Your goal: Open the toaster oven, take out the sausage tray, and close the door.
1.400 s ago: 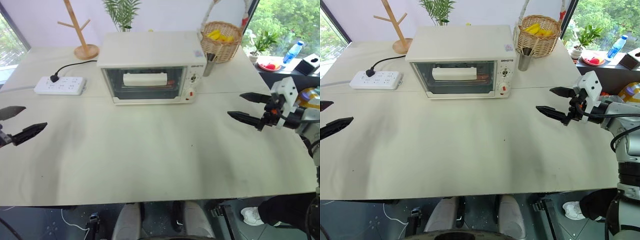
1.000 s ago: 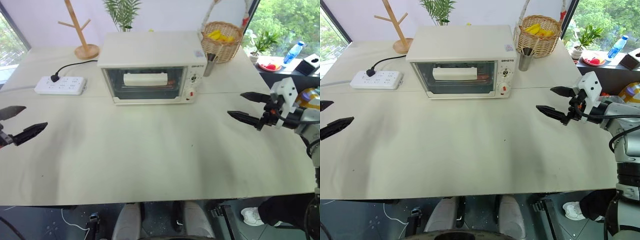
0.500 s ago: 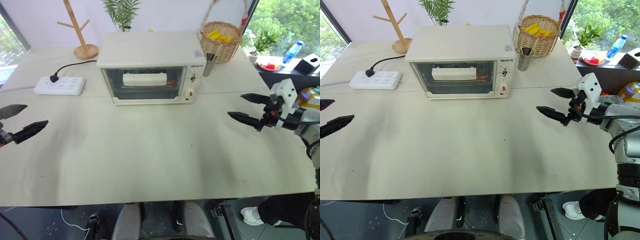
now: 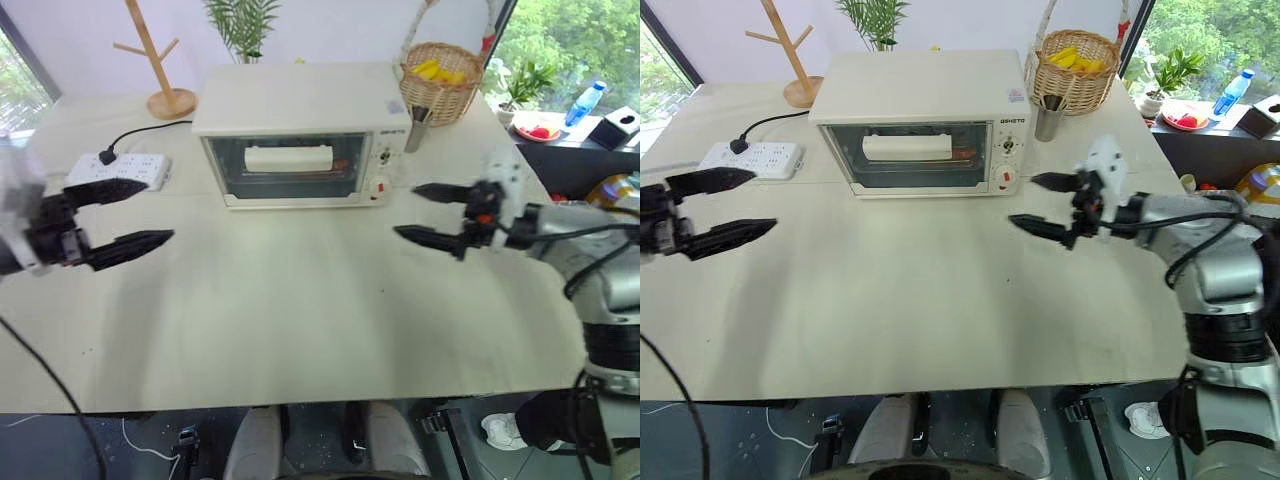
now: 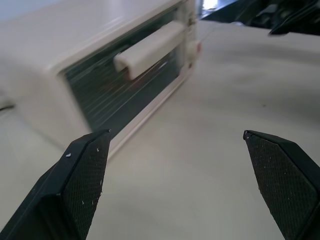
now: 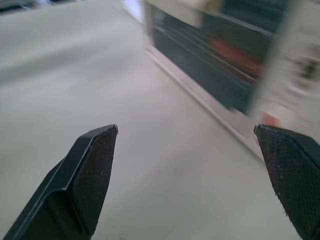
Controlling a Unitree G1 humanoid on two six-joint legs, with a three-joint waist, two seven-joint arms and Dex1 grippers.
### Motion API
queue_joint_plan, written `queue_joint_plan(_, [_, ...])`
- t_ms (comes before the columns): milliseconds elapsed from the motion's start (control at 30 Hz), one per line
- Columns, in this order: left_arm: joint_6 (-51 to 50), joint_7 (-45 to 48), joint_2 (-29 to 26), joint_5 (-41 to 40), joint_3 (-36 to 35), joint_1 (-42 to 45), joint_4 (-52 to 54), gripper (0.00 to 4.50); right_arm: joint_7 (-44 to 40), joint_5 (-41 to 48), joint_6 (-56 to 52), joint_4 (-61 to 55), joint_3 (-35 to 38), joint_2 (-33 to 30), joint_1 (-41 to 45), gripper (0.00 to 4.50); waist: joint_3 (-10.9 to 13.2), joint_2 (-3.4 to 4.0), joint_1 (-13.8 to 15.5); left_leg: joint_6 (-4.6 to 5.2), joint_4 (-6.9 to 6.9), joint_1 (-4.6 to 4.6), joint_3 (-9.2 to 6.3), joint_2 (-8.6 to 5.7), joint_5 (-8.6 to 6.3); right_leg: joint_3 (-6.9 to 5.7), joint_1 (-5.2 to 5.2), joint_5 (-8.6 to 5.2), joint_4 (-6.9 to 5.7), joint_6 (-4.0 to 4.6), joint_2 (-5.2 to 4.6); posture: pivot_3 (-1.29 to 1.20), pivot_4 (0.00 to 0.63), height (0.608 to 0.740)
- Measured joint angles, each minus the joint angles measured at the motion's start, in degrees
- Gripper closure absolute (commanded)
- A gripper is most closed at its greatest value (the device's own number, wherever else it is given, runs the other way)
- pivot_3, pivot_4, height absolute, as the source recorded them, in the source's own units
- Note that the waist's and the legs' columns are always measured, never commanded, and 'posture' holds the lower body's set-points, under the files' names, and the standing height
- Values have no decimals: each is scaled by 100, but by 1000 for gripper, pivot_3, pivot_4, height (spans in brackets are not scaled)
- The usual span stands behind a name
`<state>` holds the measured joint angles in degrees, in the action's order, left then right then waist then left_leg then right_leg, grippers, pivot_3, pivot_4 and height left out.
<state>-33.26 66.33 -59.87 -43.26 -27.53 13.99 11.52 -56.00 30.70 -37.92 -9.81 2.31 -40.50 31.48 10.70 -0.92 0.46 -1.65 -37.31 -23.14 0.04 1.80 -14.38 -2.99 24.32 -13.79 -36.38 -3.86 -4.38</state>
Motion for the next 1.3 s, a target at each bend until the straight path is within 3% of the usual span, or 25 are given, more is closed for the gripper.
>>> queue_joint_plan(133, [0, -82, 162, 66, 620, 811, -277, 54, 367, -115, -87, 41, -523, 671, 586, 0, 0, 0, -11, 0, -3, -1, -1, 0, 0, 0, 0, 0, -4, -1, 3, 0, 150, 734])
queue_joint_plan(300, [-13, -167, 320, 173, 1055, 1214, -517, 54, 597, -536, 122, 780, -903, 1199, 1110, 0, -1, -4, -16, 0, -3, -6, -4, -2, 0, 0, 1, 1, -4, -1, 4, 0, 150, 734])
queue_joint_plan(767, [-263, -280, 326, 137, 1088, 1493, -562, 54, 637, -1428, 1193, 2794, -1207, 1991, 2112, 0, 0, -3, -120, 0, -3, -8, -15, -1, 1, 0, 8, 1, -21, -1, 8, 0, 150, 734])
queue_joint_plan(967, [-270, -310, 327, 150, 1092, 1507, -577, 54, 315, -1316, 1128, 2490, -1161, 2074, 2102, 0, 0, -2, -123, 0, -1, -8, -15, -1, 1, 0, 16, 0, -35, -1, 8, 0, 150, 734])
queue_joint_plan(1300, [-236, -388, 429, 342, 1276, 2063, -996, 54, 150, -1003, 458, 930, -1175, 1897, 1203, 0, 1, -3, -139, 0, -4, -8, -18, 0, 1, 1, 27, -3, -57, 2, 13, 0, 150, 734])
